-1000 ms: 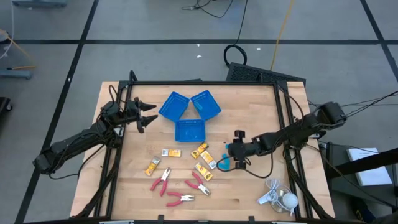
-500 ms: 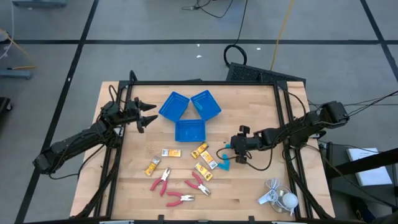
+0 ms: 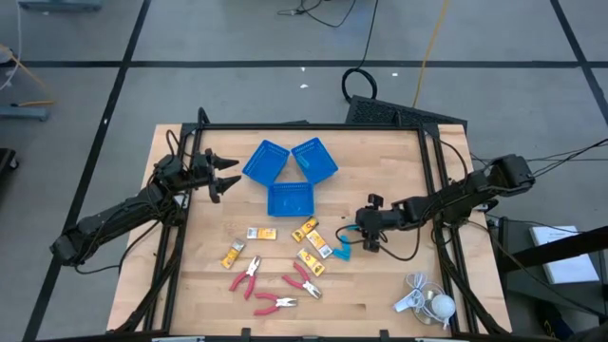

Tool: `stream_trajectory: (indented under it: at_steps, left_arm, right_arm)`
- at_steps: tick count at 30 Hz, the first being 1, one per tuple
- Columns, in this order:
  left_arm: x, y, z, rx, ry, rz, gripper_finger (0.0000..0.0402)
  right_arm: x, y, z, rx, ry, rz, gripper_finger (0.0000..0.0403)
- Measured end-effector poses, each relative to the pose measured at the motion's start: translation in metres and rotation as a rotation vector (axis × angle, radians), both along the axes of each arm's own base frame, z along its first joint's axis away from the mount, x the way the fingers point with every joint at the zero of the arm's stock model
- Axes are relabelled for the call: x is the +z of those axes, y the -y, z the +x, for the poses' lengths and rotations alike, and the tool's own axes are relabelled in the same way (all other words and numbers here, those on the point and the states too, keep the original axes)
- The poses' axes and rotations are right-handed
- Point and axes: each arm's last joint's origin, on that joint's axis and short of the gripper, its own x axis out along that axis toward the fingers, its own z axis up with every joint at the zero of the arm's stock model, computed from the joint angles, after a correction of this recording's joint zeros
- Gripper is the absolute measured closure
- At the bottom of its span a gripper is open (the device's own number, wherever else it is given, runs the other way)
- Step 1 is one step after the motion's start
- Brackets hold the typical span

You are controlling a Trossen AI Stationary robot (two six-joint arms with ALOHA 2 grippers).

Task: Pick & Place School Supplies
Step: Put the blue eraser into the top right blue bin

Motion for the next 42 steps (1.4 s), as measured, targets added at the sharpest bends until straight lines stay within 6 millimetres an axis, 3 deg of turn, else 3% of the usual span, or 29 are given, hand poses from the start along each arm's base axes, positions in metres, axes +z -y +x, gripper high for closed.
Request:
stream_trajectory:
  at_steps: [7, 21, 42]
  left_arm:
    - [0.0000, 0.0000, 0.0000, 0.000, 0.000, 0.000, 0.0107]
    - [0.0000, 0.0000, 0.0000, 0.000, 0.000, 0.000, 0.0107]
    - [0.0000, 0.0000, 0.0000, 0.000, 0.000, 0.000, 0.0107]
  right_arm:
    - [-0.0031, 0.0002, -0.0016, 0.009, 0.027, 0.006, 0.0245]
    - [-0.0035, 0.0002, -0.0017, 0.009, 0.025, 0.004, 0.0315]
    - [0.0010, -0.0025, 0.0059, 0.103, 0.116, -0.008, 0.0363]
